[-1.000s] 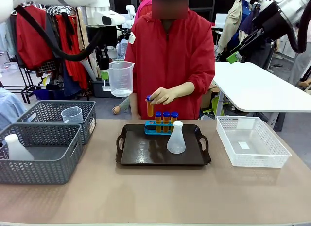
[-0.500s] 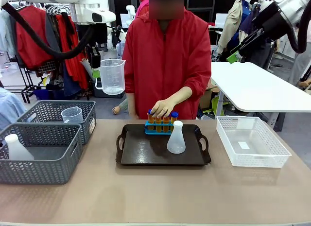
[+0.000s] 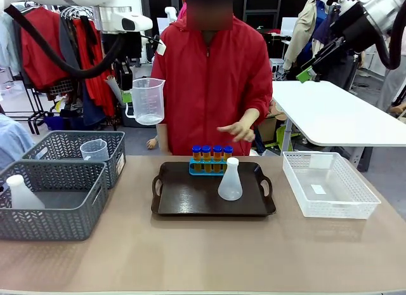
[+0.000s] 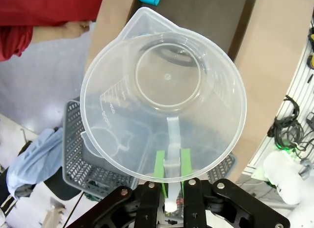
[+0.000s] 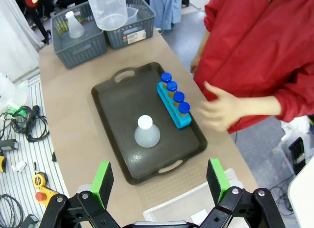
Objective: Prepare the laboratory tools.
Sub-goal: Pick up one Large Measuring Cup and place it on the Handle tray.
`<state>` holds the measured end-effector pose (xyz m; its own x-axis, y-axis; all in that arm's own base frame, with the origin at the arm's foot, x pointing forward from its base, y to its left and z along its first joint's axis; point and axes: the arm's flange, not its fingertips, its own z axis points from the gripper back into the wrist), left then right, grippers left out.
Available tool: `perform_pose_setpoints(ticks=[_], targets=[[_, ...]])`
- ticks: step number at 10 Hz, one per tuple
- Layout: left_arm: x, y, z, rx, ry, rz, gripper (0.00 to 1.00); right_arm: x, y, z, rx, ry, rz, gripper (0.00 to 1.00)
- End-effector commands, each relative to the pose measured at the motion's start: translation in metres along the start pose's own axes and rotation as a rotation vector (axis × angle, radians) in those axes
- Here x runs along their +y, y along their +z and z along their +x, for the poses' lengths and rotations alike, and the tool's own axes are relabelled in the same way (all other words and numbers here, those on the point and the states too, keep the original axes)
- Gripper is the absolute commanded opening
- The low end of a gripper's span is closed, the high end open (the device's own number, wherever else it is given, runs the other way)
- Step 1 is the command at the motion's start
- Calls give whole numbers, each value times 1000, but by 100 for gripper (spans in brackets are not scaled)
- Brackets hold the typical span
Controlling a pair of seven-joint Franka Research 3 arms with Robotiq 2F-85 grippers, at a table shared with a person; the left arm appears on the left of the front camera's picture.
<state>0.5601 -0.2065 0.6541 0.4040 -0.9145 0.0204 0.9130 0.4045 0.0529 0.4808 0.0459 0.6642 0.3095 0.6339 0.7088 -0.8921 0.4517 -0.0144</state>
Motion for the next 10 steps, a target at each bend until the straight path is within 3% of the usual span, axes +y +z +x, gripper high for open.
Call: perform_pose_setpoints(ticks=[1,7,10], targets=[[0,3,-2,0,-7,8,0,1,1,1,-5,-1,-7,100],[-35,-42,65,66,-170,-30,0,1,1,1,-5,-1,-7,100],[-59,-91,94,56,-219,-8,0,1,1,1,-5,-1,-7,100]])
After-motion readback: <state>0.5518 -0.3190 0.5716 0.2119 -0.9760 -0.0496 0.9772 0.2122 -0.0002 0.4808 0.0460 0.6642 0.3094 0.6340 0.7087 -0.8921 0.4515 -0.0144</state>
